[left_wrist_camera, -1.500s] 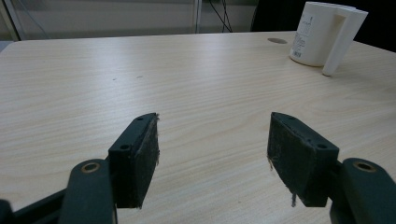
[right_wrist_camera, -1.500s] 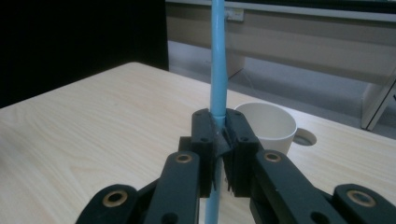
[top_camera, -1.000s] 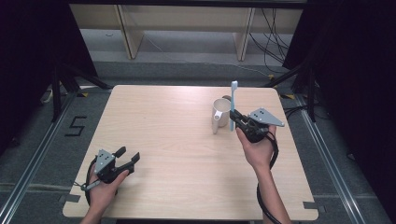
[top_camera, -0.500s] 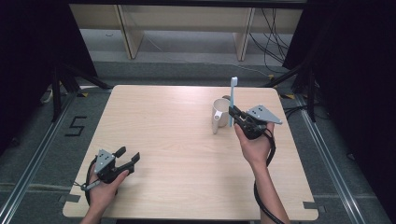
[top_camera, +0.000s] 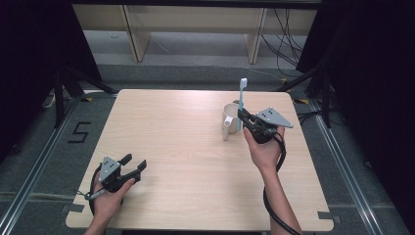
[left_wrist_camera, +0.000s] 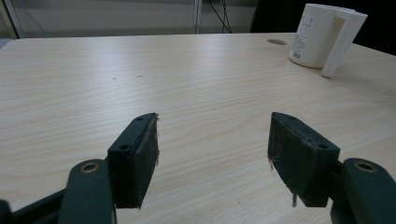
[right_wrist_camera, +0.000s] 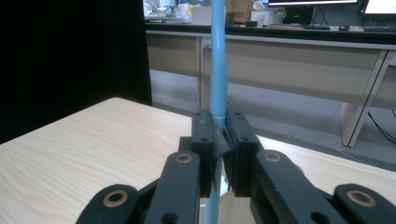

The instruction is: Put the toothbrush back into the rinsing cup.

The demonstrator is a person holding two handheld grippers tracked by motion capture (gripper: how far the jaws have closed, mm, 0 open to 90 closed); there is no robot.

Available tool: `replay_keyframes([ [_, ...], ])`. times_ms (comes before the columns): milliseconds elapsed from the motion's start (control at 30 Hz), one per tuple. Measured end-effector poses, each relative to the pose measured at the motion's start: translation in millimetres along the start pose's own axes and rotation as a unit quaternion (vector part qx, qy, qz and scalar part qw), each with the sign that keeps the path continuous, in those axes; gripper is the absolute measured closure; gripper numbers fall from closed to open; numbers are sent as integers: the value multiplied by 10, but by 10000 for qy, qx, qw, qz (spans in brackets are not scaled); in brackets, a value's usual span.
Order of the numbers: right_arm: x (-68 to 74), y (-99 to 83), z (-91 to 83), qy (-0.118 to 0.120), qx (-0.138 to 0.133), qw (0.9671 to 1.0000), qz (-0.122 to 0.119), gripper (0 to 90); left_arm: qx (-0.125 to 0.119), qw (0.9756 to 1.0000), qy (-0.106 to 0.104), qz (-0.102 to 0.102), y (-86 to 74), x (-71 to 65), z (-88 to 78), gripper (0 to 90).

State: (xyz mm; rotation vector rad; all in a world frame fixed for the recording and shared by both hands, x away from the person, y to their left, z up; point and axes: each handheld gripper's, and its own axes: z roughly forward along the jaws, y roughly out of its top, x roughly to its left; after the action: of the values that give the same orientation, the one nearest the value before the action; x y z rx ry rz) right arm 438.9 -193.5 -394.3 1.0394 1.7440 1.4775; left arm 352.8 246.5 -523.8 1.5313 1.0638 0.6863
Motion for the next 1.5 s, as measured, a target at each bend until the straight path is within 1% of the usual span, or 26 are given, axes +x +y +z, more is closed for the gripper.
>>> replay_keyframes([
  [33,3,3,6,2,-15,10000,20,842,80,10000,57,-5,4,-5,-16,330],
  [67,-2,6,16,-9,-72,10000,-38,841,85,9999,60,-14,4,-6,-17,330],
  [100,7,8,16,-14,-57,10000,33,842,86,9999,61,-14,4,-6,-18,330],
  [133,4,11,22,-33,-83,10000,-5,842,107,9999,69,-6,6,-5,-20,330],
  [200,1,14,42,6,-124,9999,-64,842,104,9999,63,-13,5,-4,-20,330],
  [333,30,4,78,30,-116,9999,78,841,64,10000,37,-18,3,1,-18,330],
  [433,38,7,102,16,-136,9999,68,842,68,10000,41,-14,3,-2,-17,330],
  [533,29,21,118,0,-165,9998,-76,841,72,10000,46,-12,3,-3,-16,330],
  [700,49,44,127,11,-126,9999,65,841,66,10000,41,-14,3,-2,-17,330],
  [733,52,46,137,42,-166,9998,72,841,67,10000,40,-15,3,-1,-17,330],
  [767,38,53,143,32,-205,9998,-41,842,64,10000,38,-16,3,-1,-17,329],
  [800,54,53,149,67,-187,9998,59,841,59,10000,35,-19,2,0,-17,329],
  [867,56,56,161,70,-197,9998,58,841,57,10000,34,-25,3,2,-17,329],
  [900,44,60,169,61,-242,9997,-51,841,62,10000,35,-26,3,3,-16,329],
  [967,55,61,179,51,-237,9997,7,841,-12,10000,-18,-9,-1,8,-1,329],
  [1033,56,64,194,61,-225,9997,-22,841,-13,10000,-23,-2,-1,8,0,329],
  [1067,67,62,201,76,-209,9997,40,841,2,10000,-13,-13,0,7,-4,329],
  [1133,55,64,213,32,-236,9996,-116,841,53,10000,32,-52,2,5,-17,329],
  [1167,73,59,220,78,-199,9998,-8,841,44,10000,32,-52,2,6,-16,328],
  [1267,95,49,246,57,-196,9998,69,842,51,10000,29,-31,2,5,-17,328],
  [1300,85,49,258,74,-218,9997,-48,841,53,10000,29,-29,2,4,-17,329],
  [1333,87,48,266,107,-212,9997,-66,841,52,10000,29,-29,2,4,-17,328],
  [1367,97,43,275,109,-204,9997,17,841,51,10000,27,-34,2,5,-17,328],
  [1433,86,43,294,97,-244,9996,-61,841,41,10000,28,-57,2,7,-18,328],
  [1467,99,41,297,95,-177,9998,55,841,43,10000,31,-74,2,7,-19,328],
  [1500,99,38,307,76,-203,9997,57,841,29,10000,21,-69,1,10,-17,328],
])
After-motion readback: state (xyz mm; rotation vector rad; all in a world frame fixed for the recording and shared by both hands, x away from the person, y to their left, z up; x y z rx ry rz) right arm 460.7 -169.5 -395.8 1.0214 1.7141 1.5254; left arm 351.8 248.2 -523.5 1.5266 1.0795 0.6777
